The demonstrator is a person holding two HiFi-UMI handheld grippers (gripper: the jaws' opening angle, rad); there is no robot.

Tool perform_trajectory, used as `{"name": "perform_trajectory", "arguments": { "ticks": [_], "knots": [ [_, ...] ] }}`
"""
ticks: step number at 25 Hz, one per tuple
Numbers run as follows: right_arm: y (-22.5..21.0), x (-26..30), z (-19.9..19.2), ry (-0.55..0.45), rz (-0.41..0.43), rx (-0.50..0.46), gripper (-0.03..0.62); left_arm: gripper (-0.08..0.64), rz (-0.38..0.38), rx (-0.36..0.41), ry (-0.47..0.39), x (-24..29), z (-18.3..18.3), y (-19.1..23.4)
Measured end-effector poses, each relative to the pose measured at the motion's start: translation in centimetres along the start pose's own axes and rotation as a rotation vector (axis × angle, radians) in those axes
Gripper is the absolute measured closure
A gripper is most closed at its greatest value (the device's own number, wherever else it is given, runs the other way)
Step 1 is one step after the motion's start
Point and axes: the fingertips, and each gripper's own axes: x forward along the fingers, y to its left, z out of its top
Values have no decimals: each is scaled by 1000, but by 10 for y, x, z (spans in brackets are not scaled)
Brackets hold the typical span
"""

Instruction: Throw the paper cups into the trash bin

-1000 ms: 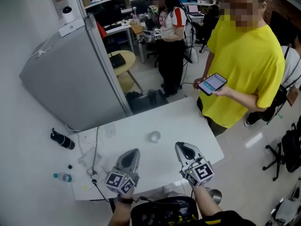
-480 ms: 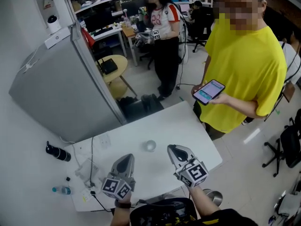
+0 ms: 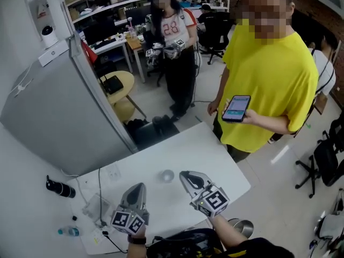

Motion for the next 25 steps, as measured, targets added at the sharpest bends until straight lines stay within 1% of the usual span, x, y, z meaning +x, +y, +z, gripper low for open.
{"name": "perform_trajectory", "arguments": {
  "ticks": [3,4,5,7,9,12,14,16,17,19,22,23,25],
  "knots": [
    [5,8,-6,6,18,9,578,558,10,-8,0,-4,-3,8],
    [7,11,-7,8,23,13,552,558,13,-8,1,-5,-3,10],
    [8,13,-10,13,26,11,541,558,17,-10,2,-7,-4,12],
    [9,16,-15,26,29,7,540,558,30,-18,4,-11,-6,16],
    [11,19,-20,35,37,18,488,558,37,-22,9,-15,-8,18],
    [14,21,-31,56,47,21,486,558,40,-24,15,-19,-10,18],
    [16,22,-37,76,46,27,436,558,43,-25,17,-21,-10,19],
    [18,24,-47,95,50,31,433,558,46,-26,20,-24,-11,21],
    [20,24,-53,105,53,33,433,558,45,-25,23,-26,-11,22],
    [21,24,-66,127,56,37,388,558,44,-25,29,-26,-13,23],
    [20,20,-84,160,48,35,388,558,30,-33,32,-23,-16,20],
    [19,19,-91,173,45,35,356,558,20,-37,29,-22,-17,19],
    [18,17,-103,196,36,37,348,558,0,-41,25,-18,-18,14]
  ]
}}
